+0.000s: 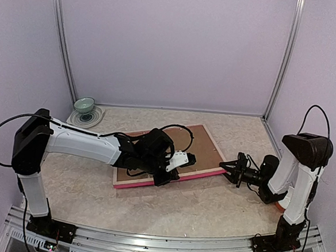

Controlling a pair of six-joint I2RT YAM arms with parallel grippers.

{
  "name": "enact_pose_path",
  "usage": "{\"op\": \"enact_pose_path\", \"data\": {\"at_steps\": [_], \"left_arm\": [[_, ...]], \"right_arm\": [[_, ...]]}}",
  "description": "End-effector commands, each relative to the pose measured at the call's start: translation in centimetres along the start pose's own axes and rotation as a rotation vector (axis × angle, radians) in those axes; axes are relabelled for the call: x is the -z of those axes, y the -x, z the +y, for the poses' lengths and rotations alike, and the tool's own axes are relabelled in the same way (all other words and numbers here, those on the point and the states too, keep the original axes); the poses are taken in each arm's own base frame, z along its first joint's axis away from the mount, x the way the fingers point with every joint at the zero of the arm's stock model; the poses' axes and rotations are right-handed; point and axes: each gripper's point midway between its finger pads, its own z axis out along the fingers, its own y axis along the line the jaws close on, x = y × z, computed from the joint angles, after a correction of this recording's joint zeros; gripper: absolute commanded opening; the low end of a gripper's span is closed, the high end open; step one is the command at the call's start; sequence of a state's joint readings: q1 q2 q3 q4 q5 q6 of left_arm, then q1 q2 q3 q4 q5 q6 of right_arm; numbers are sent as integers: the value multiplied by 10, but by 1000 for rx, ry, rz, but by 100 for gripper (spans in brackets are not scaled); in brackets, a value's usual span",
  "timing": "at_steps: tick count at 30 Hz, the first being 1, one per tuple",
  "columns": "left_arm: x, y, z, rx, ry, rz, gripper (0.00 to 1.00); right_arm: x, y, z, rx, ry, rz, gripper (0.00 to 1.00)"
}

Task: Put the photo into the frame
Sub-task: Pass from the left arm to the right

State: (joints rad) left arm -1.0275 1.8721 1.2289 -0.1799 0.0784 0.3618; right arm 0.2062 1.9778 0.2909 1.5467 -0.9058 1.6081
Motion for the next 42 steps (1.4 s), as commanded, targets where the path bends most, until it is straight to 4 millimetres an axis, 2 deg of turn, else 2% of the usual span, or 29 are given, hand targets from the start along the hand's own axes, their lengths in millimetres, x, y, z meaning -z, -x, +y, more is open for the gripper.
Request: {"op": "enact_pose_path", "data": {"at_steps": [1, 7, 9, 11, 13, 17, 22, 28, 33, 35, 38, 42], "left_arm": [[17, 32, 8, -14, 45, -102, 2], [17, 32, 9, -12, 54, -104, 26], [18, 33, 8, -14, 55, -107, 41], [17, 32, 8, -12, 58, -106, 64], [19, 33, 8, -16, 63, -114, 78], [24, 37, 5, -41, 106, -121, 98], [24, 35, 1, -145, 261, -50, 99], [12, 14, -1, -283, 498, 106, 99], [10, 4, 6, -339, 631, 177, 98], [10, 5, 9, -346, 659, 176, 94], [9, 3, 12, -359, 689, 194, 77], [4, -4, 14, -383, 714, 230, 65]], "right_arm": [[3, 2, 41, 177, 113, -14, 20], [5, 2, 42, 174, 108, -20, 11], [5, 2, 39, 165, 93, -21, 10], [5, 2, 35, 156, 72, -22, 10], [4, 1, 32, 152, 52, -20, 10], [3, 1, 27, 138, 7, -14, 10], [3, 2, 27, 119, -44, -19, 10], [3, 5, 35, 126, -74, -25, 10], [3, 4, 34, 111, -84, -24, 10], [4, 3, 33, 103, -82, -22, 10], [4, 2, 34, 99, -80, -21, 10], [5, 1, 34, 94, -80, -23, 10]]}}
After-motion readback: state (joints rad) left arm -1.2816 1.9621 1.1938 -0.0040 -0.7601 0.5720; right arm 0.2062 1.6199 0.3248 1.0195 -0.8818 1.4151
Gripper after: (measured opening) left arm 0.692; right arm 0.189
